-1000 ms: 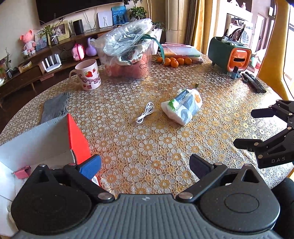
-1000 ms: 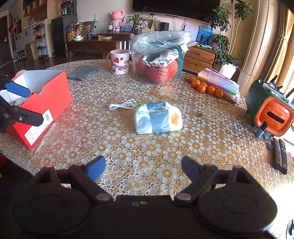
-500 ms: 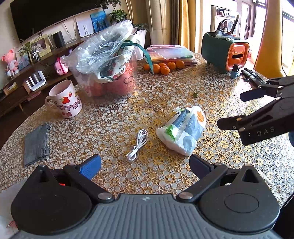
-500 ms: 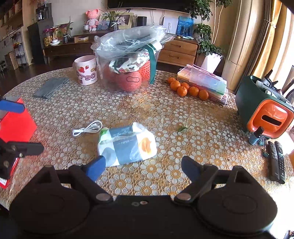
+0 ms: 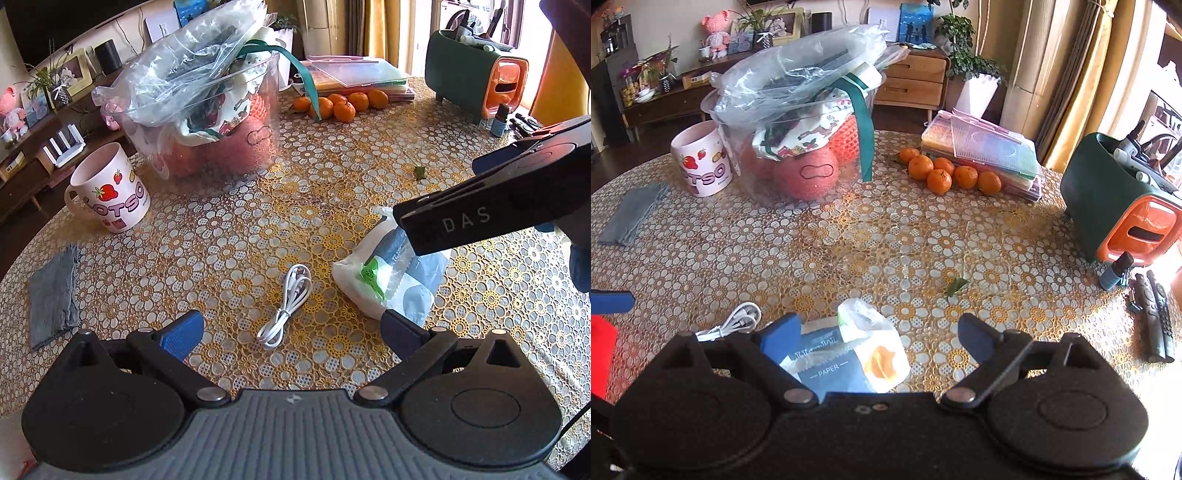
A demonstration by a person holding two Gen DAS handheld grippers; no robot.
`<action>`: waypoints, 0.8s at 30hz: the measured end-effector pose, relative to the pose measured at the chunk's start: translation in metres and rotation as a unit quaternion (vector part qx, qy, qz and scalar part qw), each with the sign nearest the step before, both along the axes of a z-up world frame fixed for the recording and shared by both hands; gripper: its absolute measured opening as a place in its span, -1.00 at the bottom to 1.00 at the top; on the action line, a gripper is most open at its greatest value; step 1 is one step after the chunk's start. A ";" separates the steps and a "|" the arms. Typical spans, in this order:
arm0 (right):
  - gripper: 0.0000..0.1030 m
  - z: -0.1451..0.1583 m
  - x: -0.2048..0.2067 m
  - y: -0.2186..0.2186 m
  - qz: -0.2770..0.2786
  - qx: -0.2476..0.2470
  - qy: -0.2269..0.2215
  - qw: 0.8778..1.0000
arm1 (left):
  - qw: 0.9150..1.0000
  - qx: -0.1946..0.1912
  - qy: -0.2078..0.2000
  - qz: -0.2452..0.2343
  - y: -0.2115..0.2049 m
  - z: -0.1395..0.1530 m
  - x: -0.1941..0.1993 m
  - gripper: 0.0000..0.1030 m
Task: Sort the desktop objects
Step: 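Close the left tool on the white USB cable while the right tool grasps the tissue packet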
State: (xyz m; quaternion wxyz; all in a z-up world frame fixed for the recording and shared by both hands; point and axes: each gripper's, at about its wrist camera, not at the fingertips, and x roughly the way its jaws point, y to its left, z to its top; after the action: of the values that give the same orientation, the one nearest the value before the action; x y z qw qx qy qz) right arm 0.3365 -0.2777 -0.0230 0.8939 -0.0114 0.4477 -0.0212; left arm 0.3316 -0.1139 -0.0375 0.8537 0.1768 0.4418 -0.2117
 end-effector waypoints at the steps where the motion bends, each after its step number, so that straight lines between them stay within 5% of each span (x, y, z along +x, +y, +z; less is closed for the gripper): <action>1: 0.80 -0.003 0.004 0.001 -0.005 0.001 0.007 1.000 | 1.000 0.001 0.001 0.002 0.000 -0.002 0.003 0.99; 24: 0.74 -0.057 0.029 0.018 -0.038 0.019 0.079 0.996 | 0.999 0.017 0.033 0.018 -0.010 -0.041 0.037 0.97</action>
State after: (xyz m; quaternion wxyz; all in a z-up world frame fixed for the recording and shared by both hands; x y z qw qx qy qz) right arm 0.3656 -0.2601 -0.0801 0.8545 0.0207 0.5171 -0.0458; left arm 0.3690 -0.1236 -0.0788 0.8395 0.1758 0.4759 -0.1945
